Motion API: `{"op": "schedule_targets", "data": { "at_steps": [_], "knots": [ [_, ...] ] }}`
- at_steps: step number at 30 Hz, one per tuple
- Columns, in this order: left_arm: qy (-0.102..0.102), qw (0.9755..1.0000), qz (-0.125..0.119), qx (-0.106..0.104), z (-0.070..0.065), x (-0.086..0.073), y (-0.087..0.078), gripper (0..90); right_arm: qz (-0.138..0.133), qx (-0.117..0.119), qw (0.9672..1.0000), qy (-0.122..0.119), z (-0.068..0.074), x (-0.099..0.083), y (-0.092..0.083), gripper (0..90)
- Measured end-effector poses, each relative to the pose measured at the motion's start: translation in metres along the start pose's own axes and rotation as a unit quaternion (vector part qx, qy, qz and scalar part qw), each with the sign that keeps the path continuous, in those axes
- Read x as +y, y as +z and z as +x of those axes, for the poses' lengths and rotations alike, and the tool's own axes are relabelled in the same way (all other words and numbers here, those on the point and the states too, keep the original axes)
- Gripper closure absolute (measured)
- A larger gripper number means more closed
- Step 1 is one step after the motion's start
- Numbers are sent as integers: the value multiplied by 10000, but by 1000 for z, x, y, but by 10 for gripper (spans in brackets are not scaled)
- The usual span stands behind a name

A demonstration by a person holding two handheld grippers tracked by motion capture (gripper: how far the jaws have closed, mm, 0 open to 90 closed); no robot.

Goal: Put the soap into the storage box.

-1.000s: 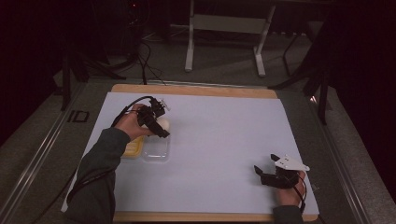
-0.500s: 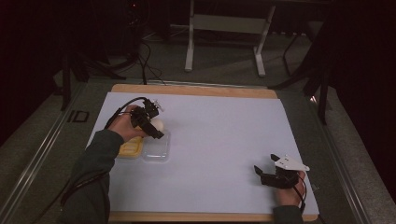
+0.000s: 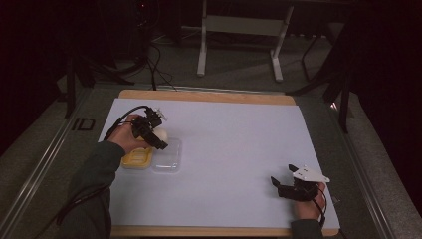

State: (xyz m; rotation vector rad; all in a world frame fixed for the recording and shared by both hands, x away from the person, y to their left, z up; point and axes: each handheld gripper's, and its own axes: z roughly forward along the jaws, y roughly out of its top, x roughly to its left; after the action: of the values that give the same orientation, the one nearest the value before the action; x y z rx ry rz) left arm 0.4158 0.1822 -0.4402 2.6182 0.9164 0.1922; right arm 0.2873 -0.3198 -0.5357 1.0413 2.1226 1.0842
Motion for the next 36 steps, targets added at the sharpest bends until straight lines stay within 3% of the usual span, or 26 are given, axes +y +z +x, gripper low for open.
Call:
{"op": "schedule_targets", "data": {
  "at_steps": [36],
  "knots": [
    [-228, 9994, 197, 178, 13, -37, 0, 240, 21, -18, 10000, -35, 1, 0, 1, 170]
  ]
}}
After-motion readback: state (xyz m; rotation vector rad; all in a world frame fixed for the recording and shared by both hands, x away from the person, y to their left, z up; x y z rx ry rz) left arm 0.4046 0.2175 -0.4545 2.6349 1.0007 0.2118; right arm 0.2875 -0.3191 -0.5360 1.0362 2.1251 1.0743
